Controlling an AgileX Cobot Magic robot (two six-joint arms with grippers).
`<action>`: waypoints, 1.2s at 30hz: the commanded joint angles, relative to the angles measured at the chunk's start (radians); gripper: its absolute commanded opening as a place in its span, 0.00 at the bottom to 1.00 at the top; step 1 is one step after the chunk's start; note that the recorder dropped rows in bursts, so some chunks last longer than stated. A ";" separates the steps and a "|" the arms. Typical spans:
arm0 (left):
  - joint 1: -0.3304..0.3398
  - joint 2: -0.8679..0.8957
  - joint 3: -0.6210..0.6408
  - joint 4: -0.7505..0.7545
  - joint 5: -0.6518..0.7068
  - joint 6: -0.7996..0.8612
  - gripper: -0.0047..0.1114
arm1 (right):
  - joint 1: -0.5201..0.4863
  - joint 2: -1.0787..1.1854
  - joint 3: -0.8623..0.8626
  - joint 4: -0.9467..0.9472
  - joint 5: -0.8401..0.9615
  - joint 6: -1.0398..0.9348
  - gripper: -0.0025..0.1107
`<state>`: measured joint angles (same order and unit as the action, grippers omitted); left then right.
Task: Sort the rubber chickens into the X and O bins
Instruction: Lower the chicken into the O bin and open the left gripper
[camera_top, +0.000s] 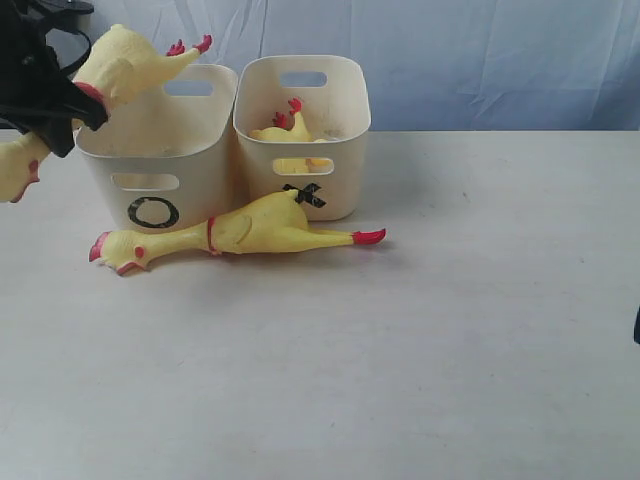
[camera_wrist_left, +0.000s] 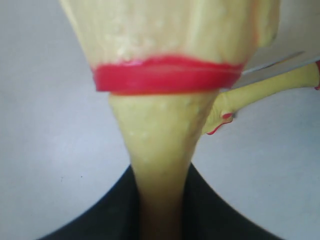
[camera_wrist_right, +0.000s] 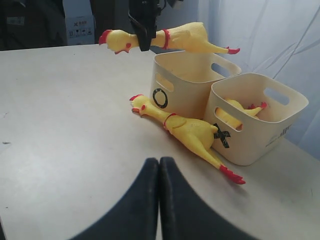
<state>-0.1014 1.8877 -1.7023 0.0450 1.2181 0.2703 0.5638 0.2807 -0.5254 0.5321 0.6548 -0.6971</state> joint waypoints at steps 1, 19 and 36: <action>0.000 0.008 -0.010 -0.030 0.000 -0.003 0.04 | -0.005 -0.004 0.005 0.000 -0.007 0.001 0.02; -0.001 0.012 -0.010 -0.053 -0.032 0.003 0.24 | -0.005 -0.004 0.005 0.000 -0.007 0.001 0.02; -0.001 0.012 -0.010 -0.069 -0.115 0.001 0.27 | -0.005 -0.004 0.005 0.000 -0.007 0.003 0.02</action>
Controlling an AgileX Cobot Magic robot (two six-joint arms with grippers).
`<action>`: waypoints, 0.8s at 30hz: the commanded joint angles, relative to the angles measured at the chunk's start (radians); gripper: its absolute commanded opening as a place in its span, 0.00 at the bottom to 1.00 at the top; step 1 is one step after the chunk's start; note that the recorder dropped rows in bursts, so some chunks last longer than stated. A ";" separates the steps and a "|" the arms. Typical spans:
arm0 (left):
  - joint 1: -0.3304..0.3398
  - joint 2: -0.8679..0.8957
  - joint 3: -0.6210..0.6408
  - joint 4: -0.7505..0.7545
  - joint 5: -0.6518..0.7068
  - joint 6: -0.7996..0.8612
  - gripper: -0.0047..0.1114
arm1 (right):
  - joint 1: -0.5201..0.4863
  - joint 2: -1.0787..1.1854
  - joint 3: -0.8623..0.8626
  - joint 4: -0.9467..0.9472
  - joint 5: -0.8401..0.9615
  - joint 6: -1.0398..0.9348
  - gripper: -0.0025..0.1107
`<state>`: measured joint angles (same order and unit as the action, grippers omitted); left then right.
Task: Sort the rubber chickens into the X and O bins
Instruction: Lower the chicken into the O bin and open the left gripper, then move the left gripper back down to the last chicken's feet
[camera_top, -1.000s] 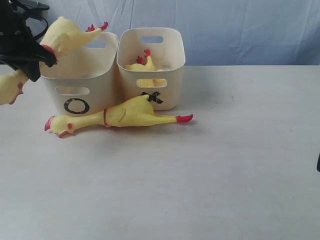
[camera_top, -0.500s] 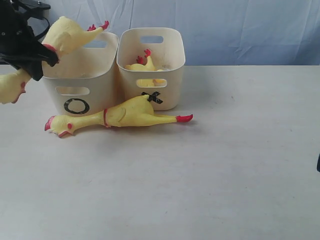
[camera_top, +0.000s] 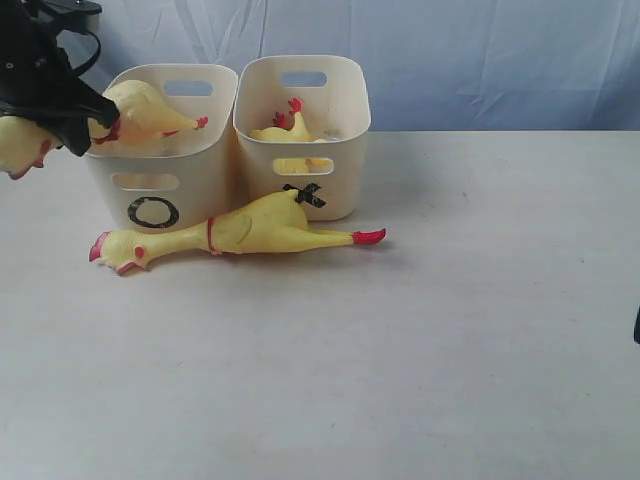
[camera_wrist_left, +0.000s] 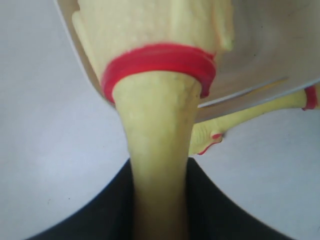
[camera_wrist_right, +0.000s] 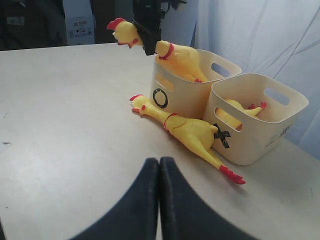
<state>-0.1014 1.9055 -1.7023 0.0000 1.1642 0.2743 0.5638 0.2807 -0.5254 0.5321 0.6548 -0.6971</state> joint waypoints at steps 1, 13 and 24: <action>-0.001 -0.005 -0.010 -0.030 -0.071 -0.003 0.27 | -0.005 -0.004 0.005 0.000 -0.007 0.003 0.02; -0.001 -0.005 -0.010 -0.062 -0.114 -0.002 0.49 | -0.005 -0.004 0.005 0.000 -0.007 0.003 0.02; -0.001 -0.097 -0.083 -0.141 -0.189 0.029 0.45 | -0.005 -0.004 0.005 0.000 -0.007 0.003 0.02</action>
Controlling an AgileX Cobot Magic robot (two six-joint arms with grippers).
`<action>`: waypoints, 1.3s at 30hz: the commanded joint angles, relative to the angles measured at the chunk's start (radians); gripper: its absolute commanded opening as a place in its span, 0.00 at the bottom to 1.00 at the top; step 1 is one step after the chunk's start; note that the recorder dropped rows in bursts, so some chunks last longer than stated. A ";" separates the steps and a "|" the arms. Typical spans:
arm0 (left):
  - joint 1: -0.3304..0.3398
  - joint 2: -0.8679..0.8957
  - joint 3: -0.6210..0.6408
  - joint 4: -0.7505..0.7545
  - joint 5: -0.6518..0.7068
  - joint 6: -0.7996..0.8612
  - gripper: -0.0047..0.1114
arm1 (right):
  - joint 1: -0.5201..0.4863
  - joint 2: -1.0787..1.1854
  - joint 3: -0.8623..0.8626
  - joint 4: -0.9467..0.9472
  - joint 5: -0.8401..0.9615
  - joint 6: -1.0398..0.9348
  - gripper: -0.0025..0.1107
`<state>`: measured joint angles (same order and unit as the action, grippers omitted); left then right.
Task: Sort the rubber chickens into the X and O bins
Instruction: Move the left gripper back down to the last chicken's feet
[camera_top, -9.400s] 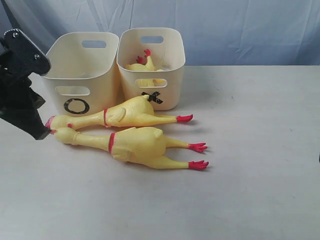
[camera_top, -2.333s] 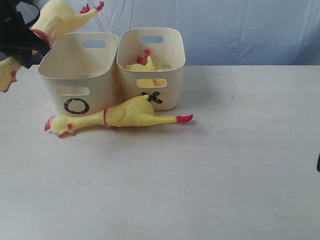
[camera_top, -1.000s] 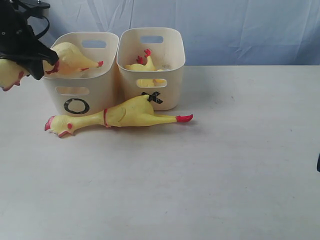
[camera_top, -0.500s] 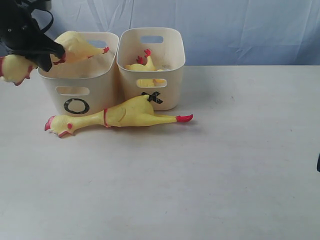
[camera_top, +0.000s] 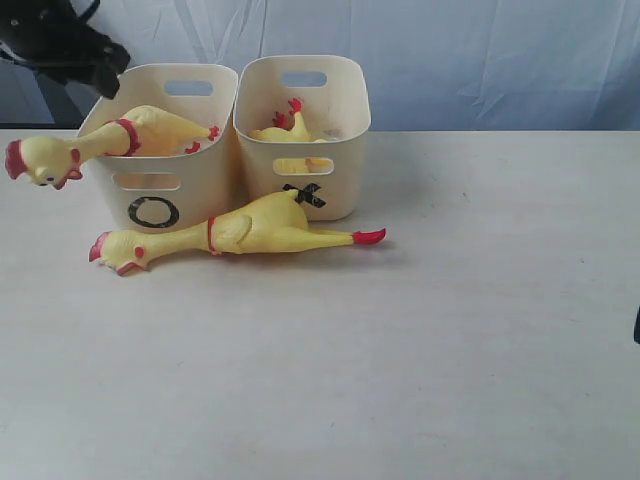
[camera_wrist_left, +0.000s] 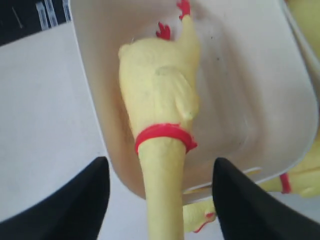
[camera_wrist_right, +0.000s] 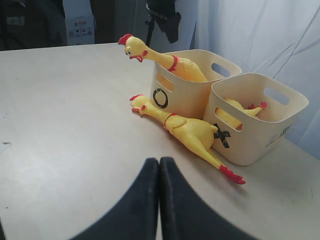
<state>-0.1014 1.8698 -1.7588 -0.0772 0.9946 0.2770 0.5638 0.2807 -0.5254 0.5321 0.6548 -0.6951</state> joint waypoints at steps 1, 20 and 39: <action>-0.001 -0.074 -0.026 -0.089 -0.019 0.048 0.38 | -0.005 -0.004 0.005 0.000 -0.007 0.001 0.02; -0.454 -0.337 0.406 0.442 0.005 -0.174 0.04 | -0.005 -0.004 0.005 -0.011 0.046 0.001 0.02; -0.666 -0.355 1.129 1.651 -0.472 -0.915 0.05 | -0.005 -0.004 0.005 -0.011 0.055 0.001 0.02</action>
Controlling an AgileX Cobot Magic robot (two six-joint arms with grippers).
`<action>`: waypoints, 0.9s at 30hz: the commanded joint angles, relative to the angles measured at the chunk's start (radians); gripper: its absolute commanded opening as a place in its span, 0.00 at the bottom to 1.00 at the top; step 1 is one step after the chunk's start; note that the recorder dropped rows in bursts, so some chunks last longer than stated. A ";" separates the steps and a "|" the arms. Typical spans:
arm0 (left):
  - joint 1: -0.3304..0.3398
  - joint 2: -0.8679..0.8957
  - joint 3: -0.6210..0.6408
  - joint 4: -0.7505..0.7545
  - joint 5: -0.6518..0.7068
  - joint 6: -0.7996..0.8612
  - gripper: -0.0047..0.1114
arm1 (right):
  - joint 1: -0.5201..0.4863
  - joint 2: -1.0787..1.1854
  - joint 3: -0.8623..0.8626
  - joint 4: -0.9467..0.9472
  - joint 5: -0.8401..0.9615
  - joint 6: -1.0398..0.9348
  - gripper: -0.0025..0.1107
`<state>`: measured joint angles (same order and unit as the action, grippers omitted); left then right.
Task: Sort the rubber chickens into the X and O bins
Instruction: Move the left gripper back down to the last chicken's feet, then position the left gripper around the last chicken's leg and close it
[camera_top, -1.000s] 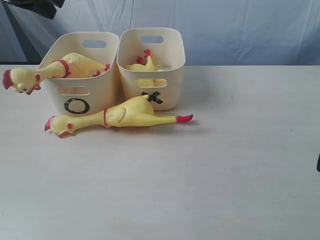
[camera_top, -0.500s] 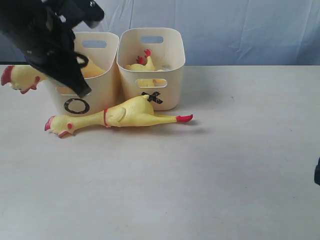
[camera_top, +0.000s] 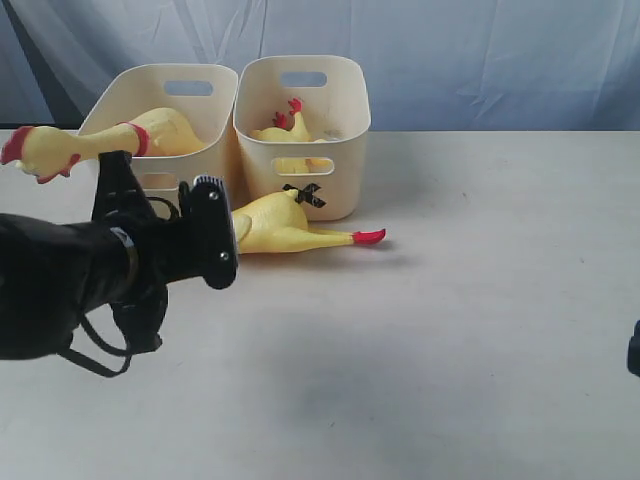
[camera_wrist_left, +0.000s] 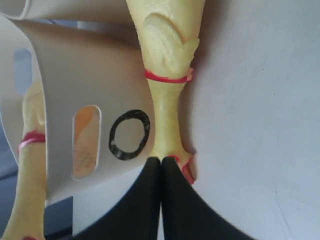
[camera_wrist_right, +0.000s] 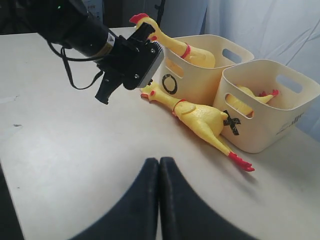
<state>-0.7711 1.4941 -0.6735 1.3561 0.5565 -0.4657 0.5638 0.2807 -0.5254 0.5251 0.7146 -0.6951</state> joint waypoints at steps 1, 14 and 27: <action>0.018 0.036 0.045 0.229 -0.039 -0.188 0.06 | -0.005 -0.004 0.005 -0.004 -0.005 0.001 0.02; 0.163 0.197 0.042 0.388 -0.125 -0.419 0.40 | -0.005 -0.004 0.005 -0.002 -0.013 0.001 0.02; 0.163 0.351 -0.043 0.388 -0.032 -0.417 0.40 | -0.005 -0.004 0.005 -0.002 -0.023 0.001 0.02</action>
<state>-0.6085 1.8154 -0.7007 1.7417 0.4935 -0.8717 0.5638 0.2807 -0.5254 0.5251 0.7060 -0.6951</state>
